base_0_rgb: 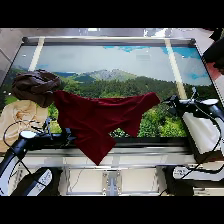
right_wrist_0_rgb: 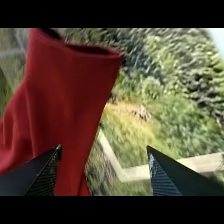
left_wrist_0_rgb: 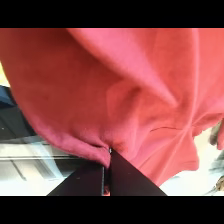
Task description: Fold the shirts.
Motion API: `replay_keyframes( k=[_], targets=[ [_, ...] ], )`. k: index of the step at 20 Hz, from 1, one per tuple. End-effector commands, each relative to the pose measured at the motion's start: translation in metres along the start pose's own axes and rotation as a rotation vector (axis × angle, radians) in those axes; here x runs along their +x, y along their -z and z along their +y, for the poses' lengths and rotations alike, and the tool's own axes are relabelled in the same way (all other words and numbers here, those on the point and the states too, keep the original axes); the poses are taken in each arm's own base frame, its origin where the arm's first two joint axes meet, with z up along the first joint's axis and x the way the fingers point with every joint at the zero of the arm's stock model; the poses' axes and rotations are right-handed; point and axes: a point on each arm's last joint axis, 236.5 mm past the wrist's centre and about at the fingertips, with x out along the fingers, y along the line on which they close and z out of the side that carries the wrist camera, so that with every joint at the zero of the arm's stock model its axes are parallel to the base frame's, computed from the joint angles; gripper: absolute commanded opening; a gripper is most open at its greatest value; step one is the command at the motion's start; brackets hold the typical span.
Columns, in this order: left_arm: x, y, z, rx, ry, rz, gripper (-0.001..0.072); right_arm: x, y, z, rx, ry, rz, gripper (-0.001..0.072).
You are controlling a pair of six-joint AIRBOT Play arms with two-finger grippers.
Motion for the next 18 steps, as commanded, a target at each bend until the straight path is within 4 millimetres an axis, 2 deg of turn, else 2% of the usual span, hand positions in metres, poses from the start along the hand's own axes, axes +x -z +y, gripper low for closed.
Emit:
replay_keyframes(
  k=[1,3,8,9,11,12,14,15,16,18],
  targets=[
    [0.0,-0.005,-0.002,-0.008,0.009,-0.02,0.0017,0.033,-0.01,-0.013,0.123,-0.015,-0.106,0.0599],
    [0.0,-0.007,-0.002,-0.008,0.006,-0.031,0.0017,0.048,-0.018,-0.003,0.116,-0.04,-0.156,0.0507],
    [0.0,-0.009,-0.001,-0.009,0.004,-0.038,0.0017,0.075,-0.024,0.023,0.076,-0.073,-0.146,0.0502],
    [0.0,-0.009,-0.001,-0.009,0.004,-0.037,0.0017,0.078,-0.024,0.028,0.065,-0.077,-0.14,0.0426],
    [0.0,-0.009,-0.001,-0.008,0.005,-0.037,0.0017,0.079,-0.023,0.042,0.048,-0.103,-0.127,0.0017],
    [0.0,-0.009,-0.002,-0.008,0.005,-0.037,0.0016,0.076,-0.02,0.052,0.022,-0.128,-0.106,0.0011],
    [-0.007,-0.017,-0.011,0.015,0.019,-0.062,0.0017,0.057,-0.022,0.085,-0.055,-0.195,-0.088,0.001],
    [-0.017,-0.026,-0.023,0.05,0.037,-0.093,0.0016,0.041,-0.024,0.104,-0.105,-0.229,-0.093,0.001],
    [-0.032,-0.036,-0.039,0.093,0.06,-0.135,0.0016,0.02,-0.028,0.124,-0.171,-0.257,-0.111,0.001],
    [-0.08,-0.062,-0.08,0.201,0.112,-0.273,0.0016,-0.036,-0.027,0.162,-0.368,-0.275,-0.146,0.0009]
  ],
)
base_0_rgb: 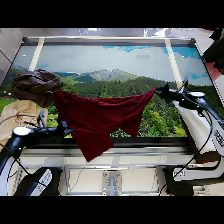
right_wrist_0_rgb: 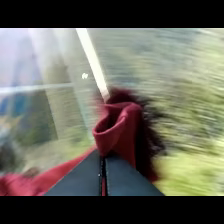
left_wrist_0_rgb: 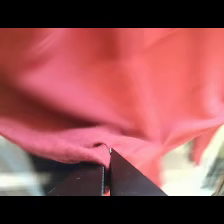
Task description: Fold the shirts.
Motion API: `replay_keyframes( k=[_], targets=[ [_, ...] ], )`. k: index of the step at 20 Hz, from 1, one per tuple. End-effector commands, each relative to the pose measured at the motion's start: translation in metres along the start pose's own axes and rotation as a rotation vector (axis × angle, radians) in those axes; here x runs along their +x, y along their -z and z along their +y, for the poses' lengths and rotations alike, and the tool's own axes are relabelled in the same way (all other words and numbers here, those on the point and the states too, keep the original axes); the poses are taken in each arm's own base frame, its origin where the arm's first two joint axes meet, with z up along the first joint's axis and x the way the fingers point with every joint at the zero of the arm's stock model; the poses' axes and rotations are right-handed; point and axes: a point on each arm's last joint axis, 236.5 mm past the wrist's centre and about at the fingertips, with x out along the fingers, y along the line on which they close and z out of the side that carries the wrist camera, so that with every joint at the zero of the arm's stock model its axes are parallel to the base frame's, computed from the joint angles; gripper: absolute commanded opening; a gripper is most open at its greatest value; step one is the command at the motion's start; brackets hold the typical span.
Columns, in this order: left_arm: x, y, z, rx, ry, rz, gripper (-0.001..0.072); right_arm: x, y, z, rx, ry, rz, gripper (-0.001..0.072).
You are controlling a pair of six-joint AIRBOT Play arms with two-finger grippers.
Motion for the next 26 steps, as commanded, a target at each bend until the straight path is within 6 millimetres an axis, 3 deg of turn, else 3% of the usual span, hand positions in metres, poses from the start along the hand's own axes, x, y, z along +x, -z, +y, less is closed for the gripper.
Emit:
replay_keyframes(
  k=[1,3,4,5,9,12,14,16,18,21,23,26],
  targets=[
    [-0.067,-0.051,-0.065,0.156,0.091,-0.218,0.0016,-0.069,-0.006,0.078,-0.304,-0.055,0.022,0.0009],
    [-0.14,-0.079,-0.127,0.253,0.198,-0.455,0.0016,-0.13,0.007,0.123,-0.5,-0.043,0.026,0.0009],
    [-0.177,-0.083,-0.155,0.307,0.24,-0.563,0.0016,-0.16,0.015,0.145,-0.583,-0.029,0.003,0.0009],
    [-0.215,-0.08,-0.182,0.379,0.258,-0.668,0.0016,-0.193,0.023,0.17,-0.675,-0.007,-0.052,0.0009],
    [-0.332,-0.044,-0.262,0.641,0.192,-0.999,0.0016,-0.326,0.05,0.272,-0.982,0.073,-0.419,0.0007],
    [-0.39,-0.023,-0.297,0.797,0.033,-1.157,0.0015,-0.417,0.064,0.317,-1.123,0.207,-0.671,0.0005],
    [-0.418,-0.013,-0.308,0.858,-0.082,-1.208,0.0015,-0.469,0.069,0.33,-1.159,0.33,-0.802,0.0005],
    [-0.439,-0.008,-0.314,0.905,-0.15,-1.219,0.0014,-0.504,0.074,0.332,-1.172,0.433,-0.867,0.0004],
    [-0.444,-0.015,-0.317,0.925,-0.155,-1.181,0.0014,-0.509,0.075,0.327,-1.154,0.461,-0.86,0.0005],
    [-0.404,-0.063,-0.307,0.913,-0.155,-1.003,0.0014,-0.464,0.045,0.294,-1.064,0.487,-0.676,0.0005],
    [-0.363,-0.115,-0.293,0.859,-0.165,-0.875,0.0014,-0.399,0.024,0.253,-0.958,0.461,-0.43,0.0005],
    [-0.286,-0.193,-0.252,0.747,-0.2,-0.667,0.0015,-0.279,0.012,0.19,-0.773,0.303,-0.056,0.0007]
  ],
)
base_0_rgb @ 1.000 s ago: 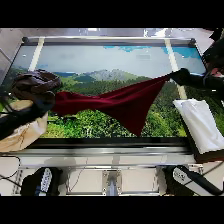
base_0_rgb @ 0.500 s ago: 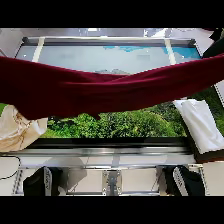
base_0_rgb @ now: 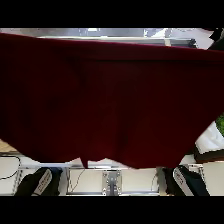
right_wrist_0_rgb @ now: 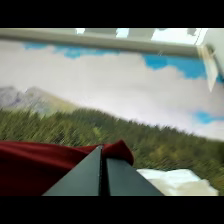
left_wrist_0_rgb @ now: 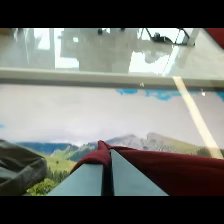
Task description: Fold the shirts.
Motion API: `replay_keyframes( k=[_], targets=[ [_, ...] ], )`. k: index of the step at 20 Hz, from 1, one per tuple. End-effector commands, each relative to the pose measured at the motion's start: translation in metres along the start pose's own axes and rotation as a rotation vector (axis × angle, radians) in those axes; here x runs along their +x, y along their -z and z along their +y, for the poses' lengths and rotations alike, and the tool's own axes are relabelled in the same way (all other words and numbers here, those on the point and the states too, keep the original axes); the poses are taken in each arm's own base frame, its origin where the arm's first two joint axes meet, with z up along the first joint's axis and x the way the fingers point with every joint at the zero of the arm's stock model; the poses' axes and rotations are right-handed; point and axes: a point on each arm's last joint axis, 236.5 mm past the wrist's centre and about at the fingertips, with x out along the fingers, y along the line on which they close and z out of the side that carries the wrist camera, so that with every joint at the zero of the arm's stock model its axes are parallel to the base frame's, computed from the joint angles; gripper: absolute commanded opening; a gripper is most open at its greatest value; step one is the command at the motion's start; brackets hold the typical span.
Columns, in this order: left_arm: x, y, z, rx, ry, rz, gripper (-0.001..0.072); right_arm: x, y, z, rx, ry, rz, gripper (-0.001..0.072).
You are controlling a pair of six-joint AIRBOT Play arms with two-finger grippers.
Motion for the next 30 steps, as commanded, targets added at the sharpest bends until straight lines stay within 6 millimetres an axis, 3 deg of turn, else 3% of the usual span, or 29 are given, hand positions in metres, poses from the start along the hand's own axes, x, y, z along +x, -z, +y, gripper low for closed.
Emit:
replay_keyframes(
  k=[1,5,7,9,11,14,15,16,17,18,19,21,23,24,26,27,30],
  targets=[
    [0.11,0.06,0.042,-0.083,0.009,0.26,0.0015,0.116,0.067,0.018,0.172,-0.267,0.295,0.0007],
    [0.226,0.168,0.054,-0.129,0.087,0.562,0.0015,0.254,0.144,0.03,0.294,-0.324,0.458,0.0007],
    [0.276,0.218,0.06,-0.151,0.095,0.639,0.0016,0.315,0.163,0.038,0.303,-0.304,0.453,0.0007],
    [0.323,0.254,0.072,-0.18,0.07,0.637,0.0016,0.37,0.169,0.041,0.343,-0.251,0.383,0.0006],
    [0.358,0.28,0.079,-0.194,0.047,0.617,0.0016,0.412,0.168,0.041,0.394,-0.191,0.291,0.0007],
    [0.389,0.304,0.08,-0.235,0.041,0.586,0.0016,0.444,0.152,0.04,0.406,-0.132,0.143,0.0008],
    [0.395,0.305,0.077,-0.268,0.049,0.571,0.0024,0.447,0.144,0.04,0.404,-0.12,0.098,0.001],
    [0.397,0.302,0.073,-0.302,0.065,0.557,0.0126,0.448,0.134,0.038,0.404,-0.111,0.058,0.0014],
    [0.398,0.295,0.067,-0.332,0.081,0.538,0.0364,0.447,0.125,0.041,0.412,-0.119,0.041,0.0075],
    [0.396,0.286,0.065,-0.354,0.093,0.519,0.0589,0.444,0.115,0.042,0.409,-0.13,0.031,0.0264],
    [0.39,0.273,0.067,-0.361,0.095,0.5,0.0662,0.439,0.103,0.043,0.401,-0.145,0.029,0.0403],
    [0.362,0.239,0.083,-0.357,0.087,0.473,0.066,0.415,0.082,0.04,0.344,-0.18,0.074,0.0404],
    [0.313,0.218,0.108,-0.356,0.074,0.515,0.066,0.376,0.083,0.009,0.24,-0.149,0.194,0.0404],
    [0.285,0.217,0.118,-0.367,0.077,0.567,0.066,0.354,0.093,-0.01,0.214,-0.123,0.268,0.0404],
    [0.228,0.228,0.128,-0.336,0.126,0.698,0.0649,0.306,0.126,-0.047,0.208,-0.062,0.437,0.0404],
    [0.206,0.235,0.131,-0.36,0.134,0.737,0.0609,0.287,0.144,-0.059,0.218,-0.05,0.507,0.0404],
    [0.163,0.272,0.128,-0.49,0.115,0.781,0.0602,0.24,0.2,-0.069,0.25,-0.059,0.659,0.0404]
  ],
)
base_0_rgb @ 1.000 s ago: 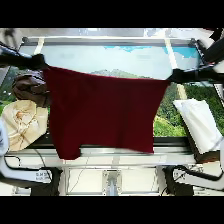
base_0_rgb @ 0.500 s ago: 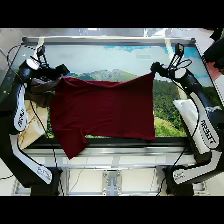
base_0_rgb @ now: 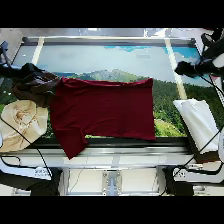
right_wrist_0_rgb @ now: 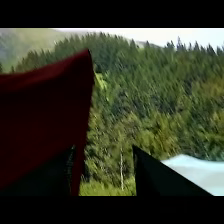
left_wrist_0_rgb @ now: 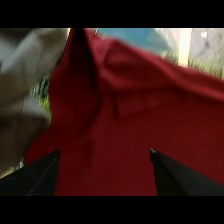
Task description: Fold the shirts.
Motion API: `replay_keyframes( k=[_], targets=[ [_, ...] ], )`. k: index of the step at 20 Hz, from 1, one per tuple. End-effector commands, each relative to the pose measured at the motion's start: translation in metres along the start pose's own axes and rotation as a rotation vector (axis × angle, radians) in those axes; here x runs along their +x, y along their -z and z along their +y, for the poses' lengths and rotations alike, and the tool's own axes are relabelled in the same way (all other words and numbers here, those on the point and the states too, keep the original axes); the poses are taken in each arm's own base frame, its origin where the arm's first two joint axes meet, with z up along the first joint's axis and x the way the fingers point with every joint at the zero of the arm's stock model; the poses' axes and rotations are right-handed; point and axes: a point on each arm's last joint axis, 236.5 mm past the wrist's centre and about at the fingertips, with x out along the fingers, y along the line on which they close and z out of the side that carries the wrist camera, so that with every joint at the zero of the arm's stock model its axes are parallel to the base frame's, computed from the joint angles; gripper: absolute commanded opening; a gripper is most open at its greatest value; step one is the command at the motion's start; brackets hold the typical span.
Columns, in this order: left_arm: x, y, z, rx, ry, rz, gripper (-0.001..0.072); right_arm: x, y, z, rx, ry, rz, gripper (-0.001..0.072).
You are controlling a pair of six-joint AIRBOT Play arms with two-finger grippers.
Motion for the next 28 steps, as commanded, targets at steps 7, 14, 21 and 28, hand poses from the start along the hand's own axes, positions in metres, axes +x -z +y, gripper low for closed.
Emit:
replay_keyframes(
  k=[7,14,21,28],
  targets=[
    [0.021,0.237,0.03,-0.348,-0.027,0.115,0.0602,0.002,0.246,0.002,0.222,-0.053,0.288,0.0408],
    [0.036,0.271,0.064,-0.482,-0.097,0.095,0.0602,0.004,0.279,0.028,0.293,-0.136,0.316,0.0408],
    [0.069,0.256,0.063,-0.543,0.005,0.066,0.0601,-0.001,0.275,0.052,0.347,-0.231,0.321,0.0408],
    [0.084,0.265,0.062,-0.586,0.05,0.115,0.0401,-0.013,0.272,0.056,0.318,-0.235,0.292,0.0408]
  ],
)
